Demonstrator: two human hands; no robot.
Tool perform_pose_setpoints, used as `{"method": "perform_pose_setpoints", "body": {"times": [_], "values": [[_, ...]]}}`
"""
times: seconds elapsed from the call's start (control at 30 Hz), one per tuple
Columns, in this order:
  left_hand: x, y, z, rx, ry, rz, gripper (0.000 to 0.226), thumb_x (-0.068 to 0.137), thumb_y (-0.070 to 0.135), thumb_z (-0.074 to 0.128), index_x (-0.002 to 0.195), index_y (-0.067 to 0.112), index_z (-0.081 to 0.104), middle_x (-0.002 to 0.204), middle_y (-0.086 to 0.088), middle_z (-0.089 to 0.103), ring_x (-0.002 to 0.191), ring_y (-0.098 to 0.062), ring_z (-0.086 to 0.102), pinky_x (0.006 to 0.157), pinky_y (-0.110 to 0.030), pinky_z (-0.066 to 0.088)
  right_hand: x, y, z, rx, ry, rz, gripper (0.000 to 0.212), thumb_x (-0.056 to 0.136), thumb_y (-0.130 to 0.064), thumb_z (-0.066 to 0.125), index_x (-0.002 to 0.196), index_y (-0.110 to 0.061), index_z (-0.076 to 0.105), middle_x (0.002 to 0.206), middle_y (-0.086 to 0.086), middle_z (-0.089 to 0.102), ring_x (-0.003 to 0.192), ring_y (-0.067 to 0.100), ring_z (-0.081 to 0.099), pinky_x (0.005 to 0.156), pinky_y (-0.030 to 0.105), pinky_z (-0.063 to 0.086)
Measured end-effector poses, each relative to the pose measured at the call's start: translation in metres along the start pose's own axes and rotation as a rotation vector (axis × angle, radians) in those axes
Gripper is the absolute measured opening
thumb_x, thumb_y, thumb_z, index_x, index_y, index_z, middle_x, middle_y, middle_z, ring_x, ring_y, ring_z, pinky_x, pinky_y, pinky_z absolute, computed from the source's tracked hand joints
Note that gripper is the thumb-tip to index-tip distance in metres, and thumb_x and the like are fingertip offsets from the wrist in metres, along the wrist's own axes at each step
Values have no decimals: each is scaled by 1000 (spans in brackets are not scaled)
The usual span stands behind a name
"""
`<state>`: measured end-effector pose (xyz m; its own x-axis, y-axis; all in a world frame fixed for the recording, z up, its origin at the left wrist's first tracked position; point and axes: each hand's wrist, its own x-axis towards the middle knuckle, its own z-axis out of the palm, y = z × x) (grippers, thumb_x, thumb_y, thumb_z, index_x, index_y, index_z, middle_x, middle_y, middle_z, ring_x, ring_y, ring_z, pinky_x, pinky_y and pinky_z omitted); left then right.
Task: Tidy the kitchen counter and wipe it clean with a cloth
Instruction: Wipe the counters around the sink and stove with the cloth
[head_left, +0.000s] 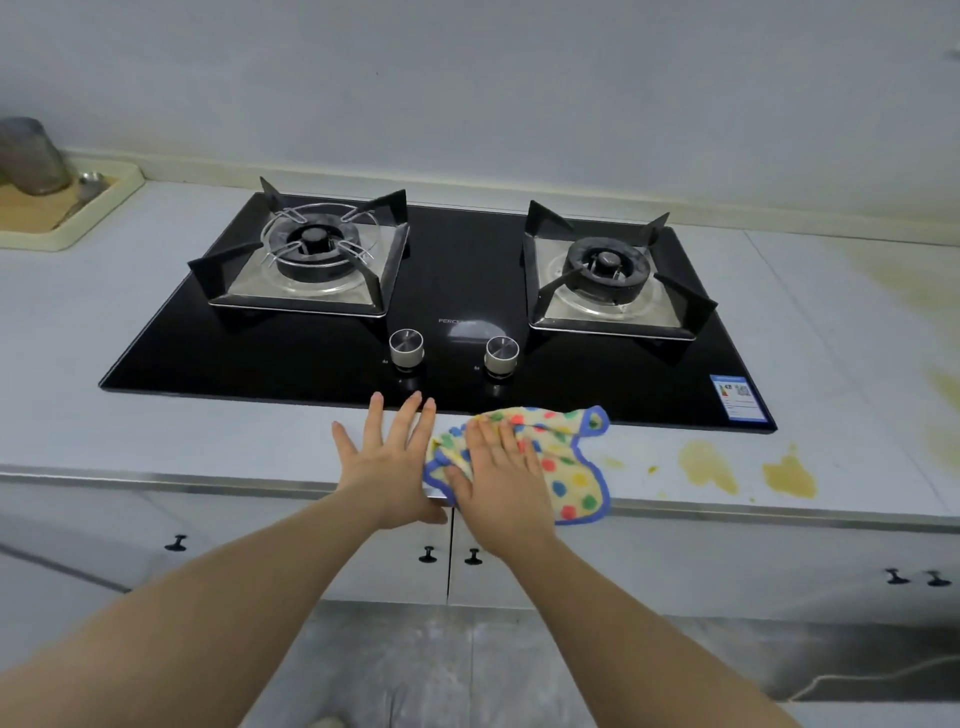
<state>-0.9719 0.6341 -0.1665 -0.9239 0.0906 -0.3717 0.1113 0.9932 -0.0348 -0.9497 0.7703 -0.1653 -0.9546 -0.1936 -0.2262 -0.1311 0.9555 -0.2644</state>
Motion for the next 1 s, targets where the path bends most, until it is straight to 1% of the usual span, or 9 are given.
{"method": "perform_pose_setpoints", "body": {"times": [0.07, 0.17, 0.27, 0.47, 0.53, 0.6, 0.7, 0.9, 1.0], "values": [[0, 0, 0, -27, 1, 4, 124, 70, 69, 62, 145, 23, -26, 155, 3, -25, 140, -35, -27, 109, -66, 2, -8, 26, -6, -37, 9, 25, 59, 101, -45, 20, 152, -21, 2, 160, -4, -1, 147, 14, -7, 118, 33, -7], [-1, -1, -2, -36, 6, 10, 125, 70, 67, 63, 144, 23, -27, 155, 4, -27, 140, -35, -28, 109, -66, 0, -23, 64, -15, -31, 97, 266, 59, 100, -45, 19, 152, -20, 4, 160, -3, 2, 148, 16, -4, 119, 34, -3], [-3, 0, 0, -34, 5, 10, 124, 70, 68, 63, 145, 23, -26, 155, 4, -27, 140, -35, -28, 109, -67, 0, -16, 47, -11, 3, 114, 407, 61, 100, -43, 19, 152, -15, 2, 160, 1, 1, 148, 20, -4, 119, 38, -4], [-1, -1, 2, -14, 19, 12, 120, 71, 72, 57, 146, 23, -24, 156, 3, -24, 141, -36, -26, 109, -66, 3, -3, -10, 6, -61, 43, 18, 61, 101, -44, 20, 152, -15, 3, 160, 3, 0, 148, 19, -6, 119, 36, -6], [-2, -2, 2, -18, 18, 16, 122, 71, 71, 59, 145, 23, -25, 155, 4, -25, 140, -36, -27, 109, -66, 2, -8, 15, 0, -35, 57, 58, 60, 100, -45, 22, 152, -19, 7, 160, -1, 4, 148, 17, -3, 119, 34, -4], [-2, -1, 2, -26, 17, 16, 123, 71, 69, 61, 145, 22, -26, 155, 4, -26, 140, -36, -27, 109, -67, 0, -16, 43, -8, -10, 97, 221, 59, 100, -46, 22, 152, -21, 9, 160, -3, 5, 148, 18, -2, 119, 35, -1], [-2, 0, 1, -24, 16, 7, 123, 71, 68, 61, 145, 22, -27, 155, 3, -27, 140, -35, -28, 109, -66, 0, -16, 38, -10, -15, 97, 382, 60, 100, -45, 19, 152, -18, 3, 160, 0, 0, 148, 22, -6, 119, 38, -3], [-2, -1, 2, -15, 34, 11, 120, 72, 72, 57, 146, 22, -24, 156, 3, -24, 141, -36, -25, 109, -66, 3, -6, -2, 1, -44, 26, 37, 61, 100, -46, 17, 152, -18, 0, 160, -1, -4, 147, 18, -10, 118, 35, -7], [-1, 0, 1, -31, 22, 12, 123, 71, 69, 61, 145, 22, -25, 155, 4, -25, 141, -35, -26, 109, -66, 1, -16, 40, -8, -36, 65, 144, 59, 99, -49, 16, 152, -24, 5, 160, -6, 2, 148, 15, -5, 119, 33, -3]]}}
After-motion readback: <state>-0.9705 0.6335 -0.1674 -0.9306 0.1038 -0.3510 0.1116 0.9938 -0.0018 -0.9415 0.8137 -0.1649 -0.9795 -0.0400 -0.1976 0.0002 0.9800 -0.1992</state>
